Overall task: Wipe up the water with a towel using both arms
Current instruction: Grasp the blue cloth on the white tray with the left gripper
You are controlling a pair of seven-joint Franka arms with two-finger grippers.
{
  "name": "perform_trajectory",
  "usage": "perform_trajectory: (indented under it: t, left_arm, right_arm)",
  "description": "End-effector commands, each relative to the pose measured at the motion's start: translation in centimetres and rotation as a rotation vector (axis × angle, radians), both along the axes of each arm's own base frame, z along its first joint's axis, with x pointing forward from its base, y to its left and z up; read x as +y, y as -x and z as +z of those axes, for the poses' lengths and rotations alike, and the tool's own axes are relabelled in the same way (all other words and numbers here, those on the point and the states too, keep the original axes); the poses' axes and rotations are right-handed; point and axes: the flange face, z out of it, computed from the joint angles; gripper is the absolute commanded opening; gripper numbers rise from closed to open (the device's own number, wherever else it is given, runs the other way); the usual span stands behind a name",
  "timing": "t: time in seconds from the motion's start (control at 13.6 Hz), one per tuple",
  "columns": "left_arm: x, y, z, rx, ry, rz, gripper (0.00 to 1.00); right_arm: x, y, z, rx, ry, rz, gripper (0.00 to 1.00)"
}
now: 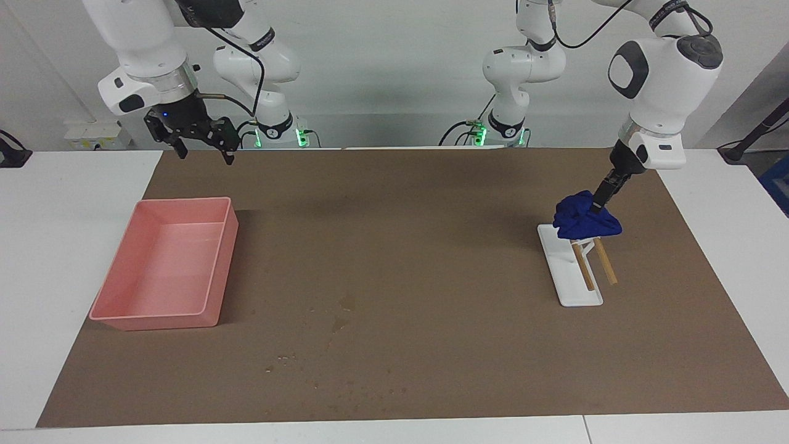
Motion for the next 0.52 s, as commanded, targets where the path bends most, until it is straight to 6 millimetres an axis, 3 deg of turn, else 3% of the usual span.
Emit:
perform_trajectory:
  t: [0.0,0.22,0.44]
  left_arm:
    - [0.3,1.4,-2.9,0.010,-0.017,0.205,1.00]
    - [0.5,0.4,-4.5,-0.038,-0.002,0.344,1.00]
    - [2.8,0.4,-6.8,-0.059,0.001,0.388,1.00]
  right_arm:
    - [0.0,0.6,0.1,-0.017,-0.018,-0.004,1.00]
    - [0.0,0.5,0.1,-0.022,-0.018,-0.003,1.00]
    - [0.0,0.6,0.0,-0.020,-0.018,-0.004,1.00]
